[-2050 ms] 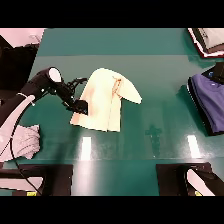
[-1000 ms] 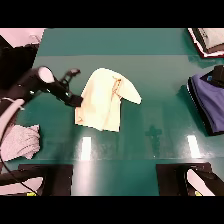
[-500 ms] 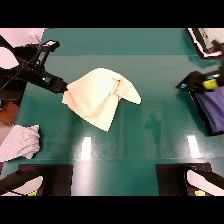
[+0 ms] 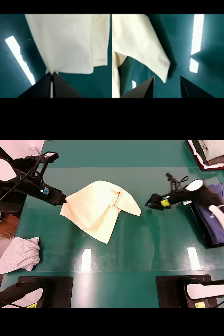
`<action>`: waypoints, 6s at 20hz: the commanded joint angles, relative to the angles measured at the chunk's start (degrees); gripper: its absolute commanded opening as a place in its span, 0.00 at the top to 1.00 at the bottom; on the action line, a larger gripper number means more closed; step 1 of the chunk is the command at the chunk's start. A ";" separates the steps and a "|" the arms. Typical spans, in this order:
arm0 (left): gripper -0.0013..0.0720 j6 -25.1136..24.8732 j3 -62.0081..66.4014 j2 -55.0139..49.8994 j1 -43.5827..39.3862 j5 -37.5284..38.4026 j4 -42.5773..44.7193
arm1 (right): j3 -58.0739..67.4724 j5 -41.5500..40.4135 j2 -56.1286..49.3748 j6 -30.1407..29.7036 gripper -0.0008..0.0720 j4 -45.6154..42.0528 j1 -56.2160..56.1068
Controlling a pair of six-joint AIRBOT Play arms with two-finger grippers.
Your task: Fold the shirts.
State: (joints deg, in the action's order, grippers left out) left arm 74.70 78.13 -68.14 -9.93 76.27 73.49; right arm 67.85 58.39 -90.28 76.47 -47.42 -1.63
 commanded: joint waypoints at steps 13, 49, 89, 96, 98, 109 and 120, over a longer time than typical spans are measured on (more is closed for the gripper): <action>0.95 2.08 6.67 1.97 0.04 -0.26 6.99 | -0.35 -10.43 6.51 -5.51 0.97 3.82 -1.86; 0.95 4.37 13.18 -18.38 1.38 -13.29 7.45 | 30.10 2.75 5.88 9.46 0.97 -16.87 1.44; 0.95 -9.14 -5.22 -24.04 24.26 1.86 -11.67 | -31.43 16.68 42.66 16.26 0.57 -9.46 9.57; 0.95 -8.68 -4.63 -19.78 24.24 0.50 -12.68 | -46.93 2.95 47.41 26.38 0.39 -5.53 0.55; 0.95 -8.70 -4.63 -19.78 24.24 0.90 -12.68 | -48.46 -3.15 46.86 29.73 0.41 -5.53 -2.19; 0.95 -8.72 -4.63 -19.65 24.26 2.12 -12.66 | -40.89 -12.74 31.45 27.98 0.95 -3.80 -10.14; 0.95 -1.55 14.05 -3.19 24.26 -2.84 -15.45 | -6.82 -1.79 46.03 18.64 0.97 -12.15 9.55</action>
State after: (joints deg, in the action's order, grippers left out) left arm 70.08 84.53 -75.99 14.31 74.85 59.99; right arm 49.89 54.33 -47.29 99.15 -58.30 1.08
